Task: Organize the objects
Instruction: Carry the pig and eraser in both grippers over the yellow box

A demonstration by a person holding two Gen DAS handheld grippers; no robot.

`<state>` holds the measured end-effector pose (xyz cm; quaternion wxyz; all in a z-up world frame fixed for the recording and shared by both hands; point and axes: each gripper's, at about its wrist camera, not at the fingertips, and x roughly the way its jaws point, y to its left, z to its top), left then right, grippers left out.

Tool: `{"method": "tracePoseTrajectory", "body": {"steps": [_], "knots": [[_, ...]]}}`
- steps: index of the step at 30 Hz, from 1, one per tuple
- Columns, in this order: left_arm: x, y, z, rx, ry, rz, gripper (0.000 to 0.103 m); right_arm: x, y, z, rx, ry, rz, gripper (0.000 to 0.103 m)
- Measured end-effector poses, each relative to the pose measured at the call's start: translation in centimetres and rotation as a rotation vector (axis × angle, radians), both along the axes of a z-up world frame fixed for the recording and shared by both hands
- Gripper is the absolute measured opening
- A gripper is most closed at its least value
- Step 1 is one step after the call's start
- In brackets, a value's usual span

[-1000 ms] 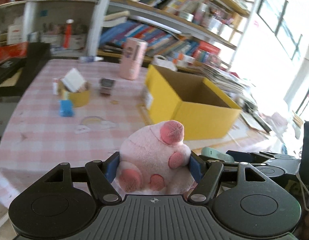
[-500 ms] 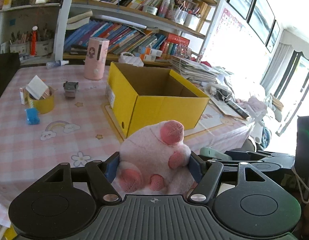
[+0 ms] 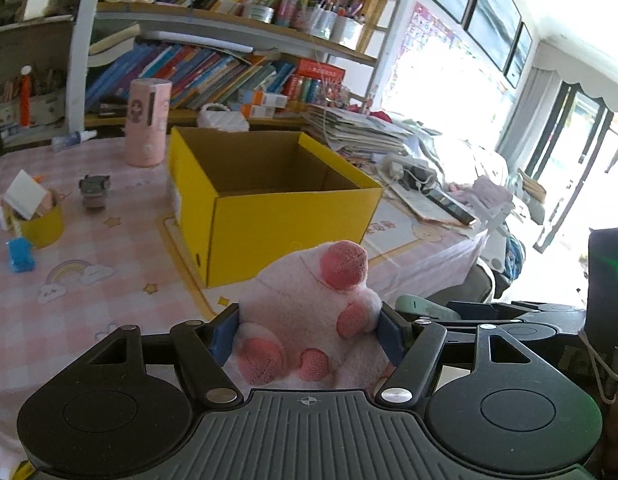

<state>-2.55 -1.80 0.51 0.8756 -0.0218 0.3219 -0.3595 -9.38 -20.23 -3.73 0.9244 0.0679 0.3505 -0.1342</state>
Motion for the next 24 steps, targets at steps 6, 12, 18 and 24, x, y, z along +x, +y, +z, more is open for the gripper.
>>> {"method": "tracePoseTrajectory", "body": {"steps": [6,12,18,24], "knots": [[0.4,-0.7,0.0,0.002,-0.002,-0.002,0.07,0.6,-1.0,-0.2,0.009,0.01,-0.003,0.066],[1.0,-1.1,0.2,0.004,-0.009,0.005,0.07,1.5,-1.4,-0.3,0.013,0.015,0.009,0.066],[2.2,-1.7,0.4,0.003,-0.018,0.013,0.07,2.9,-2.0,-0.1,0.01,0.017,0.023,0.066],[3.3,-2.0,0.8,-0.009,-0.054,0.027,0.07,4.2,-2.4,-0.3,0.011,0.023,0.034,0.066]]}}
